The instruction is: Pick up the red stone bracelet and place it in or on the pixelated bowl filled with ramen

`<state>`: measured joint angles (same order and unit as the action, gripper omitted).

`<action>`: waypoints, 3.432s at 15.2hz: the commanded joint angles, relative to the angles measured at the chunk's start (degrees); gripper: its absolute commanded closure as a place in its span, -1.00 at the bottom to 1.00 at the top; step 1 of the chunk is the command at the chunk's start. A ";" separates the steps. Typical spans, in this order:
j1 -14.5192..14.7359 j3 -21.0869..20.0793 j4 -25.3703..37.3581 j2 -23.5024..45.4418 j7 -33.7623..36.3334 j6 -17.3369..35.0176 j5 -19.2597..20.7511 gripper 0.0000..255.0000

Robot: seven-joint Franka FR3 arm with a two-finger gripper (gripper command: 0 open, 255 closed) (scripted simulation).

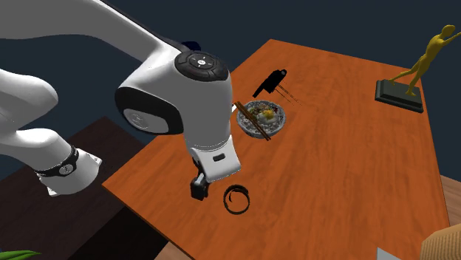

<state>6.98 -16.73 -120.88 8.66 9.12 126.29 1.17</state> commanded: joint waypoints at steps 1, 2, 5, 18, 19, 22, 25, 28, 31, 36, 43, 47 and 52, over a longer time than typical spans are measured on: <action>0.68 -0.07 3.91 4.73 1.19 1.03 1.12 -1.00; 1.14 -0.07 5.78 6.89 1.79 1.44 1.62 -1.00; 2.67 0.08 11.86 13.38 3.42 2.22 3.04 -1.00; 4.37 0.95 14.70 20.71 4.93 6.88 4.90 -1.00; 4.37 0.95 14.70 20.71 4.93 6.88 4.90 -1.00; 4.37 0.95 14.70 20.71 4.93 6.88 4.90 -1.00; 4.37 0.95 14.70 20.71 4.93 6.88 4.90 1.00; 4.37 0.96 14.71 20.71 4.93 6.88 4.90 1.00; 4.36 0.95 14.70 20.70 4.93 6.87 4.89 1.00; 4.06 0.55 15.06 18.73 4.65 4.58 4.28 1.00; 3.61 -0.05 16.18 15.57 4.19 0.40 3.25 1.00; 3.41 -0.33 17.10 13.95 3.95 -2.09 2.72 1.00; 3.20 -0.62 18.55 12.13 3.70 -5.29 2.11 1.00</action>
<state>10.25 -17.26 -102.23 21.37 12.87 121.49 3.46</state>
